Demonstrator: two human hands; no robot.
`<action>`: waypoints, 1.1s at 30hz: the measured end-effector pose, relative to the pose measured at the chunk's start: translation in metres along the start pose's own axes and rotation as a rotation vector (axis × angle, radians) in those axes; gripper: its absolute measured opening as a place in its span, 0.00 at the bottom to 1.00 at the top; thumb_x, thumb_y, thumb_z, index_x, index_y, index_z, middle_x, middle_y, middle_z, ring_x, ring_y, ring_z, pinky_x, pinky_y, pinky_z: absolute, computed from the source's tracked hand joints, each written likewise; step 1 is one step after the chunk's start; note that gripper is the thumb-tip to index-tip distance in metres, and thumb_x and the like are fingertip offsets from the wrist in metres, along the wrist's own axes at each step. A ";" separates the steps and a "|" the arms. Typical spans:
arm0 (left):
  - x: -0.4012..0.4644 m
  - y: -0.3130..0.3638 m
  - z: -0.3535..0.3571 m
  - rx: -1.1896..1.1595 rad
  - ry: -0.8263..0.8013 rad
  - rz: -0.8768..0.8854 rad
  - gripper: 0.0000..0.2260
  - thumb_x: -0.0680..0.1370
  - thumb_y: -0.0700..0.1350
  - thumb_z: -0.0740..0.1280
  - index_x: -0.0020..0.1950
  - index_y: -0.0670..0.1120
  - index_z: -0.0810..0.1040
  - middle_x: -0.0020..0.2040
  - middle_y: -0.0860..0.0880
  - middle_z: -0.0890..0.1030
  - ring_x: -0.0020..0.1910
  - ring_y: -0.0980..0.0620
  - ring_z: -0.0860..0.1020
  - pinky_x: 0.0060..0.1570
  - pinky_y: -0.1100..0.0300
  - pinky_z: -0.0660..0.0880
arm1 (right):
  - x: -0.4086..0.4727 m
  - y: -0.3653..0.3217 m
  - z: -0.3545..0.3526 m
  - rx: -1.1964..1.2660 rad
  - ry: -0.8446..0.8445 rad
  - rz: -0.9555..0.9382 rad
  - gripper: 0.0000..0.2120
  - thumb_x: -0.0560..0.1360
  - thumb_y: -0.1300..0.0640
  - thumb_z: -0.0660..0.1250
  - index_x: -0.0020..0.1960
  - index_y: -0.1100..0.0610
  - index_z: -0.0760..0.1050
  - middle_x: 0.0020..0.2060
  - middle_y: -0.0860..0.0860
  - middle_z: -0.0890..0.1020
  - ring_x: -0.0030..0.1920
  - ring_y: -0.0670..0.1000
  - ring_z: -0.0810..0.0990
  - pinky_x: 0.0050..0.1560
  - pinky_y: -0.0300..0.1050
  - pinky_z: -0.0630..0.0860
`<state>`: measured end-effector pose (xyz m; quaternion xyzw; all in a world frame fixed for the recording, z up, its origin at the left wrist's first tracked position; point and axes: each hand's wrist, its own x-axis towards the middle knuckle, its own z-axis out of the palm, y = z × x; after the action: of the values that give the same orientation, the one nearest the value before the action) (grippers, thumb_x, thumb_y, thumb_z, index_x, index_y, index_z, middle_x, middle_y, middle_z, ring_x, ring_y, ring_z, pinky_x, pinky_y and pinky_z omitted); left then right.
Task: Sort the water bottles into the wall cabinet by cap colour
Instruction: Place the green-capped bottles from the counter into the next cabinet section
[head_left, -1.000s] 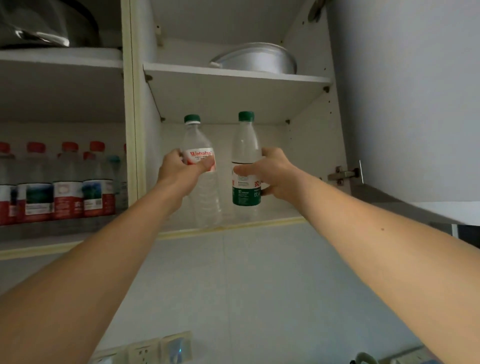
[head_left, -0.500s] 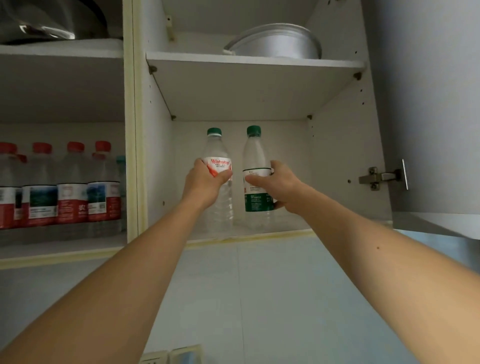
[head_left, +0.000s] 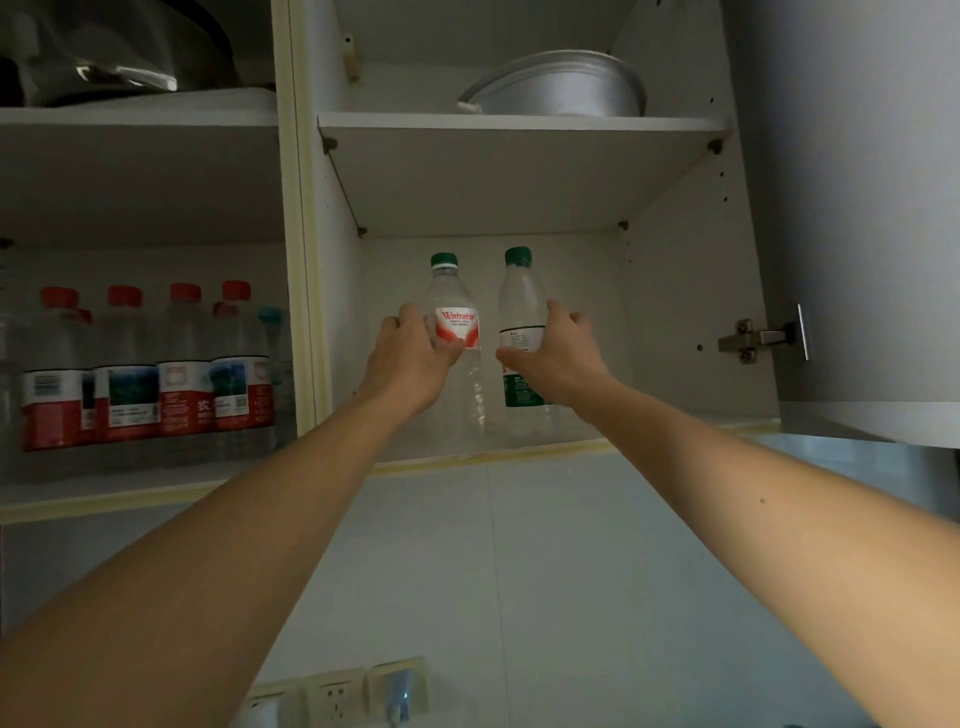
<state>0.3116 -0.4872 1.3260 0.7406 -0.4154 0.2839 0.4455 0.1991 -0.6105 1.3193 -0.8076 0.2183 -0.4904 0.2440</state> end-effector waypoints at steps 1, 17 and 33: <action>-0.005 0.001 -0.007 -0.007 0.026 0.017 0.28 0.81 0.52 0.68 0.76 0.44 0.63 0.72 0.42 0.69 0.66 0.44 0.73 0.55 0.57 0.67 | -0.007 -0.003 0.000 -0.011 0.046 -0.058 0.36 0.76 0.49 0.73 0.77 0.56 0.59 0.72 0.58 0.64 0.71 0.62 0.66 0.70 0.61 0.71; -0.181 -0.092 -0.073 -0.339 -0.004 0.164 0.12 0.82 0.54 0.66 0.62 0.50 0.75 0.47 0.57 0.78 0.40 0.56 0.82 0.33 0.62 0.80 | -0.193 -0.002 0.063 0.120 -0.040 -0.360 0.11 0.78 0.56 0.69 0.60 0.52 0.78 0.59 0.45 0.75 0.56 0.44 0.77 0.57 0.38 0.78; -0.432 -0.227 0.045 -0.279 -0.581 -0.426 0.12 0.81 0.57 0.66 0.55 0.49 0.78 0.48 0.54 0.81 0.38 0.56 0.82 0.39 0.52 0.83 | -0.389 0.159 0.178 -0.090 -0.604 0.241 0.11 0.77 0.54 0.69 0.59 0.52 0.80 0.55 0.47 0.82 0.54 0.47 0.80 0.48 0.38 0.72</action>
<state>0.2976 -0.3127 0.8681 0.7920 -0.3959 -0.0958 0.4547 0.1766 -0.4727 0.8847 -0.8948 0.2516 -0.1864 0.3183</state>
